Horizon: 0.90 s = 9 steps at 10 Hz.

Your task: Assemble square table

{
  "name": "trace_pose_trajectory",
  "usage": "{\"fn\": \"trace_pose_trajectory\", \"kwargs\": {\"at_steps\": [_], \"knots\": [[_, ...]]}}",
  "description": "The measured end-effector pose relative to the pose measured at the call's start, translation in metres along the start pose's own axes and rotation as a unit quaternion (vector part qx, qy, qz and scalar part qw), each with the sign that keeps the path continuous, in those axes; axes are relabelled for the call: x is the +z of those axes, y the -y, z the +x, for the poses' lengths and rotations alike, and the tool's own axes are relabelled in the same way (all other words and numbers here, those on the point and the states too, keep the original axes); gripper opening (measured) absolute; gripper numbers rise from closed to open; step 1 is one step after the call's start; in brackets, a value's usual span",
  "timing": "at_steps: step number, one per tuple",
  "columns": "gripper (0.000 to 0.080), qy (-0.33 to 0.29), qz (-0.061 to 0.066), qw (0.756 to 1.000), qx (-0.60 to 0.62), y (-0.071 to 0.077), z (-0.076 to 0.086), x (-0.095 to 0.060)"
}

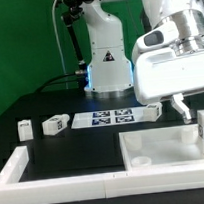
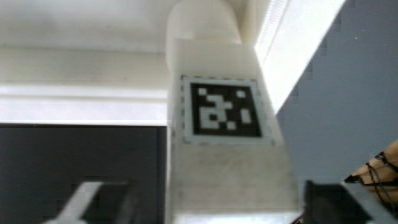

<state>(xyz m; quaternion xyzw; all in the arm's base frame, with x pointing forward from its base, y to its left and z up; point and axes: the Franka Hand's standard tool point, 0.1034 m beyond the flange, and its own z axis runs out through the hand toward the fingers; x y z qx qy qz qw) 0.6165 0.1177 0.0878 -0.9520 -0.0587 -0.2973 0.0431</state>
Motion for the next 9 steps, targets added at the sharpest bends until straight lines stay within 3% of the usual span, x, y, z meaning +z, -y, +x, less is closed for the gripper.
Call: {"fn": "trace_pose_trajectory", "kwargs": {"at_steps": [1, 2, 3, 8, 9], "knots": [[0.0572, 0.0, 0.0, 1.0, 0.0, 0.0, -0.0004, 0.0002], [0.0634, 0.001, 0.0, 1.0, 0.0, 0.0, -0.0007, 0.0005], [0.0645, 0.001, 0.0, 1.0, 0.0, 0.0, -0.0009, 0.0006], [0.0649, 0.006, 0.002, 1.0, 0.002, 0.0005, -0.0028, 0.0015], [0.0649, 0.054, 0.017, 0.998, 0.029, 0.0054, -0.0052, -0.002]]}}
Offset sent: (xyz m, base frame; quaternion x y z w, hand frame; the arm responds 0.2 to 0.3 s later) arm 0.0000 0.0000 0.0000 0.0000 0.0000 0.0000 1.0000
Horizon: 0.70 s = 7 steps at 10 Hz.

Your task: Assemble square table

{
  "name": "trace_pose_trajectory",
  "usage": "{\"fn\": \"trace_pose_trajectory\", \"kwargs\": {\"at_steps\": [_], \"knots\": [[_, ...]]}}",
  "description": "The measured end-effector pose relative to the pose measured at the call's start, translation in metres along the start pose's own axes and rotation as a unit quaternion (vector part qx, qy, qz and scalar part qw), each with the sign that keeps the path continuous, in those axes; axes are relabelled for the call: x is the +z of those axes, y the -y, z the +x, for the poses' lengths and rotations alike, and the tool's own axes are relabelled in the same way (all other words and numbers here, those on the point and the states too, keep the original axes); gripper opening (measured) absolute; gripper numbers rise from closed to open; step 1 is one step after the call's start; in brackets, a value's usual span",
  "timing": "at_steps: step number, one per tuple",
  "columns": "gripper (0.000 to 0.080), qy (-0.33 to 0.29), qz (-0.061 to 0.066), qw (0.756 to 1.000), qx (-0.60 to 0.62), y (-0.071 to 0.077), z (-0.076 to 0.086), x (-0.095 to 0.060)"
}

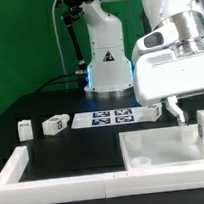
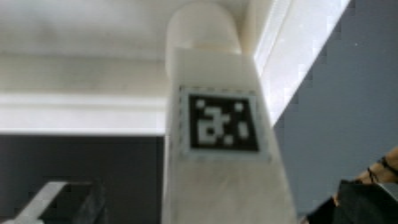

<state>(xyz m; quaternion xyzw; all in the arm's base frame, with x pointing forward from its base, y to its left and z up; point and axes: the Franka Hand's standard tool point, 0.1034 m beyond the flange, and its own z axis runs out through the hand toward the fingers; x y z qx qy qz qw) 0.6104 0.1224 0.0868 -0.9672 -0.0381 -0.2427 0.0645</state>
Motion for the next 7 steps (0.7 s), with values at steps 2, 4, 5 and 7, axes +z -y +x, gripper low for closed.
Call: {"fn": "trace_pose_trajectory", "kwargs": {"at_steps": [2, 4, 5, 7], "knots": [[0.0649, 0.044, 0.008, 0.998, 0.038, -0.002, 0.008, -0.007], [0.0649, 0.047, 0.005, 0.998, 0.042, -0.01, 0.008, -0.005], [0.0649, 0.047, 0.005, 0.998, 0.042, -0.01, 0.007, -0.005], [0.0649, 0.095, 0.017, 0.994, 0.059, -0.015, 0.006, -0.003]]}}
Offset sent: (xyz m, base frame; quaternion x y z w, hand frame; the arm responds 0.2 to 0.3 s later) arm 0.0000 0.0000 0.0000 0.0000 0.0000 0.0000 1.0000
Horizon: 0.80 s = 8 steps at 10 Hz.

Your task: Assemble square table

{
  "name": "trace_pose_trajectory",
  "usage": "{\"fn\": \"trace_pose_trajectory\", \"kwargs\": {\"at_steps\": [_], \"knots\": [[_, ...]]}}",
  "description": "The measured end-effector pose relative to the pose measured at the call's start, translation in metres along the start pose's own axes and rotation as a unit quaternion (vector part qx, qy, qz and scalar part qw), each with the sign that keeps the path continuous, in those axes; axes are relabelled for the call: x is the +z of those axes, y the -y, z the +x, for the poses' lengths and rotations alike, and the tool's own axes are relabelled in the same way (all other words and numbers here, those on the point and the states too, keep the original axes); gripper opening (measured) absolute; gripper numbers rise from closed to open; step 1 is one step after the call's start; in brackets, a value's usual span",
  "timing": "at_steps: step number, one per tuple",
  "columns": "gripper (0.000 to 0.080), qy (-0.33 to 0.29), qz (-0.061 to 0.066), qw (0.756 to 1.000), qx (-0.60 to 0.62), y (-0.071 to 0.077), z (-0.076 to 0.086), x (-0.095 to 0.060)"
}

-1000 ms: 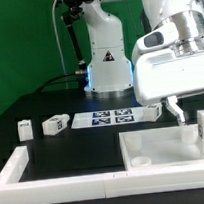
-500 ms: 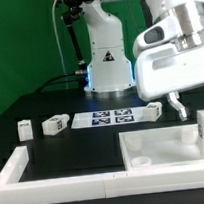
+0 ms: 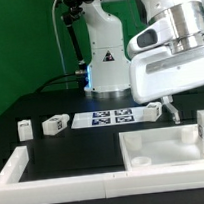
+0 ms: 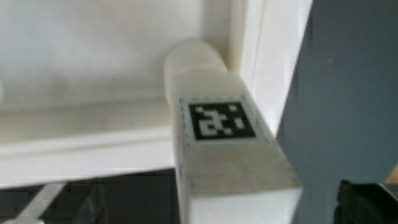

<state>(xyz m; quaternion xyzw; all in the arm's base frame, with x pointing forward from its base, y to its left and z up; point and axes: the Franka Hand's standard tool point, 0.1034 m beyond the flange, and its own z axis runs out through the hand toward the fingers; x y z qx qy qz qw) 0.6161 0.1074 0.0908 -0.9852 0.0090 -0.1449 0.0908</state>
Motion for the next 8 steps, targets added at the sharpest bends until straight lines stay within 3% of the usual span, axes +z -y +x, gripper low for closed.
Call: {"fn": "trace_pose_trajectory", "kwargs": {"at_steps": [1, 3, 4, 8], "knots": [[0.0649, 0.01, 0.003, 1.0, 0.009, -0.003, 0.008, -0.001], [0.0649, 0.11, 0.018, 0.993, 0.029, 0.004, 0.01, -0.003], [0.0649, 0.107, 0.018, 0.994, 0.032, 0.0, 0.019, 0.0], [0.0649, 0.111, 0.016, 0.993, 0.04, 0.001, 0.013, 0.007]]}}
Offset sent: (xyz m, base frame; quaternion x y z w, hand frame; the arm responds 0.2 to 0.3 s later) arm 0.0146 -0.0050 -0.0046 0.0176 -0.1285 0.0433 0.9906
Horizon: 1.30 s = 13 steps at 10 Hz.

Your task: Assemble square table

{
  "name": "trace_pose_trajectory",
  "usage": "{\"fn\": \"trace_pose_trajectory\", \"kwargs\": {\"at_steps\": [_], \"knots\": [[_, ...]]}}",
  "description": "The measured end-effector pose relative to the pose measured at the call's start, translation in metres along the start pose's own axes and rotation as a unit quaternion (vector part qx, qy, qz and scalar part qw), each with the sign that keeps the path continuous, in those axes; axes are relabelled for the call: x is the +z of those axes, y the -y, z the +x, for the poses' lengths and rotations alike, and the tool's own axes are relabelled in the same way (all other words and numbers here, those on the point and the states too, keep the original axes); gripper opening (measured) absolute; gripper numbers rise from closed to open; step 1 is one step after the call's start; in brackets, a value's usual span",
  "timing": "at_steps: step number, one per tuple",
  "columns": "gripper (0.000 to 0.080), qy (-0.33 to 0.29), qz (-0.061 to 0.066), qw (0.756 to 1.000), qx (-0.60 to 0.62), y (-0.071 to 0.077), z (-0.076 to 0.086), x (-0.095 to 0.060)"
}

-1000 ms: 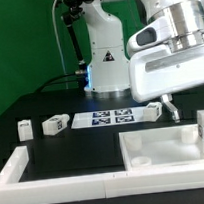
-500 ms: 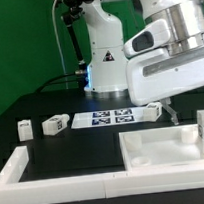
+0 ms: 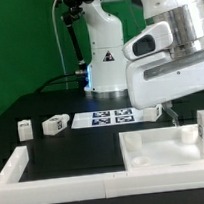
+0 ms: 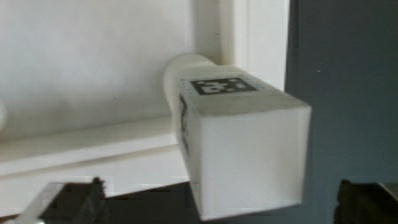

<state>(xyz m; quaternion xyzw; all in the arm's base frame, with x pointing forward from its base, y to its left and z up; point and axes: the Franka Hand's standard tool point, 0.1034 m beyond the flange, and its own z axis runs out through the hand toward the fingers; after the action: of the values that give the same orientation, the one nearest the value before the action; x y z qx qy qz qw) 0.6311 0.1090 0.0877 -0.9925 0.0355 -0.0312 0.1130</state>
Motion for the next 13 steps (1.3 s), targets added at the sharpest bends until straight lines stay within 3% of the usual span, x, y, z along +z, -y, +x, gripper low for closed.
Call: {"fn": "trace_pose_trajectory", "kwargs": {"at_steps": [3, 4, 5, 6, 7, 10, 13], "knots": [[0.0649, 0.001, -0.001, 1.0, 0.005, 0.0046, -0.0027, 0.007], [0.0517, 0.001, -0.001, 1.0, 0.005, 0.0039, -0.0026, 0.007], [0.0517, 0.002, -0.001, 1.0, 0.005, 0.0038, -0.0027, 0.0072], [0.0379, 0.002, -0.001, 1.0, 0.005, 0.0038, -0.0028, 0.0074], [0.03, 0.001, -0.002, 1.0, 0.006, 0.0014, -0.002, 0.0069], [0.03, 0.0, -0.002, 1.0, 0.008, 0.0, -0.0015, 0.0067], [0.03, -0.01, 0.001, 0.996, 0.094, -0.004, 0.0019, 0.0064]]}}
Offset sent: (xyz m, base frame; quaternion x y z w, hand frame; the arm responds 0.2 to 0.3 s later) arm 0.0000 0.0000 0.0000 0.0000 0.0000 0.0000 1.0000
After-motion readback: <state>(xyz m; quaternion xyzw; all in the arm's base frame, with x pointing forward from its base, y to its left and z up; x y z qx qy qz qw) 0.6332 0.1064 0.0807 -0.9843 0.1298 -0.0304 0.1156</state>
